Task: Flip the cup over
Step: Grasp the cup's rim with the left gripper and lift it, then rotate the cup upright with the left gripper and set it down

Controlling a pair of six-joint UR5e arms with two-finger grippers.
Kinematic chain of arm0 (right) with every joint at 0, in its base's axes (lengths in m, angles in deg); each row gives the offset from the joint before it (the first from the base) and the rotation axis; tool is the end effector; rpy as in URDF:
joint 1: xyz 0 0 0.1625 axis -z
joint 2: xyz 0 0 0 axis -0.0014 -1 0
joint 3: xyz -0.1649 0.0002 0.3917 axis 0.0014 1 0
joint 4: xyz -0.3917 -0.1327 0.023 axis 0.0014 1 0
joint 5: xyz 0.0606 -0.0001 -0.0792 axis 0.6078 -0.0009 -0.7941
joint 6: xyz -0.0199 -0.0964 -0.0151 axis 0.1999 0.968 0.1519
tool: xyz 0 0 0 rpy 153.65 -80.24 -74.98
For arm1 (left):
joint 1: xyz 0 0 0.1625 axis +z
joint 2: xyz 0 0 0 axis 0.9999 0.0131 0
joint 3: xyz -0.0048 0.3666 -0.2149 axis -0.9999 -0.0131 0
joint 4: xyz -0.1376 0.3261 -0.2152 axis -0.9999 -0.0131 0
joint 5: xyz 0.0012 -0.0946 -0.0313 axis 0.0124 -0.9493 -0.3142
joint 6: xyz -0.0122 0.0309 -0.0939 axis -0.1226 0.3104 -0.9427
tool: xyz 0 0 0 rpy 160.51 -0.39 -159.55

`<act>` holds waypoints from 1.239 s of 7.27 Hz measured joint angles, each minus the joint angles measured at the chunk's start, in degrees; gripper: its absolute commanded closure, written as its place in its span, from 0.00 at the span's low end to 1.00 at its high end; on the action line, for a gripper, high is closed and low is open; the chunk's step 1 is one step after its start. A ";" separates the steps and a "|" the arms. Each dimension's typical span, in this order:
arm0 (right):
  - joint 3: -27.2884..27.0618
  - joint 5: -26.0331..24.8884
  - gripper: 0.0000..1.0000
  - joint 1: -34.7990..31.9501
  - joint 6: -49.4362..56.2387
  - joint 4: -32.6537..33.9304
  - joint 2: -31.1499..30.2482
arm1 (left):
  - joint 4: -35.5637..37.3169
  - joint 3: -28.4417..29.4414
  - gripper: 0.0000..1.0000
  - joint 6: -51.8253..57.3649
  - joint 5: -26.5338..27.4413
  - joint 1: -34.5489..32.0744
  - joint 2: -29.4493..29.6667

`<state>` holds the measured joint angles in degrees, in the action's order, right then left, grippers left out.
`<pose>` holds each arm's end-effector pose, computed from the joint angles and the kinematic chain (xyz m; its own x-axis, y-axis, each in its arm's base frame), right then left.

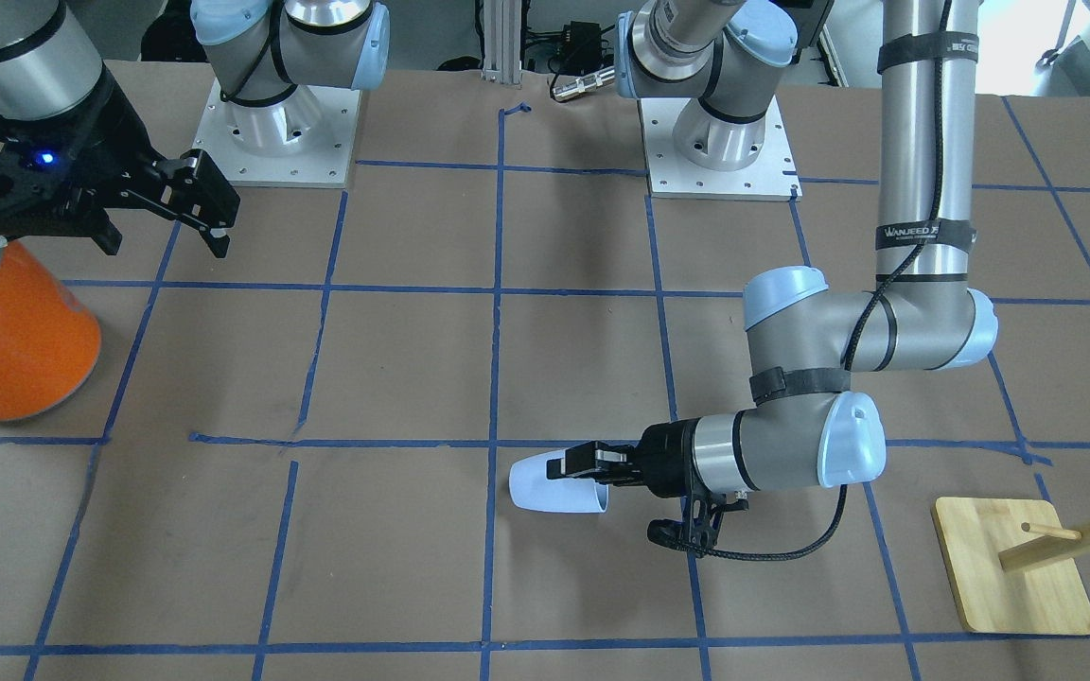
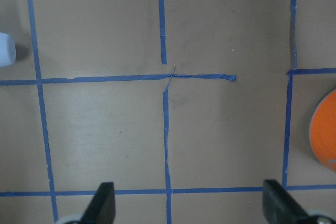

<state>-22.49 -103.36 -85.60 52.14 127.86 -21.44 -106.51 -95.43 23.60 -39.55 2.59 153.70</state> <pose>0.0957 -0.5098 0.5026 -0.9995 0.0251 -0.0200 0.0249 0.9996 0.0097 -0.1683 -0.6424 0.1972 -0.6812 -0.1280 0.7208 0.0036 0.9840 0.1782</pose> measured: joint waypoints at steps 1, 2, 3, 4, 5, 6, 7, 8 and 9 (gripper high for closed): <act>-0.08 -1.06 0.00 -0.02 0.11 0.06 0.04 | 0.77 0.30 1.00 -3.62 0.01 0.00 -0.45; -0.18 -2.45 0.00 -0.13 -0.11 0.32 0.13 | 2.82 0.76 1.00 -8.31 0.09 -0.01 -1.02; -0.29 -2.87 0.00 -0.68 -0.63 0.65 0.12 | 4.89 1.81 1.00 -13.35 0.65 -0.05 -2.06; -0.38 -2.54 0.00 -1.45 -0.97 0.66 -0.01 | 5.82 3.56 1.00 -16.27 3.52 -0.12 -3.26; -0.44 -2.43 0.00 -1.92 -1.21 0.24 -0.62 | 6.21 5.98 1.00 -17.33 9.99 -0.25 -4.11; -0.73 -2.69 0.00 -2.11 -1.32 -0.54 -1.43 | 6.21 8.51 1.00 -16.88 16.84 -0.41 -4.18; -1.88 -3.16 0.00 -2.16 -1.29 -1.34 -1.65 | 5.99 10.66 1.00 -12.92 24.09 -0.54 -3.87; -3.46 -4.06 0.00 -2.18 -1.28 -1.16 -1.52 | 5.76 11.82 1.00 -5.12 31.34 -0.56 -3.53; -4.43 -5.15 0.00 -2.20 -1.35 -0.56 -1.42 | 5.66 12.12 1.00 2.40 37.37 -0.55 -3.34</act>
<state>-26.92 -108.51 -87.79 50.79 127.30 -22.86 -100.85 -83.31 26.01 -2.19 2.04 150.35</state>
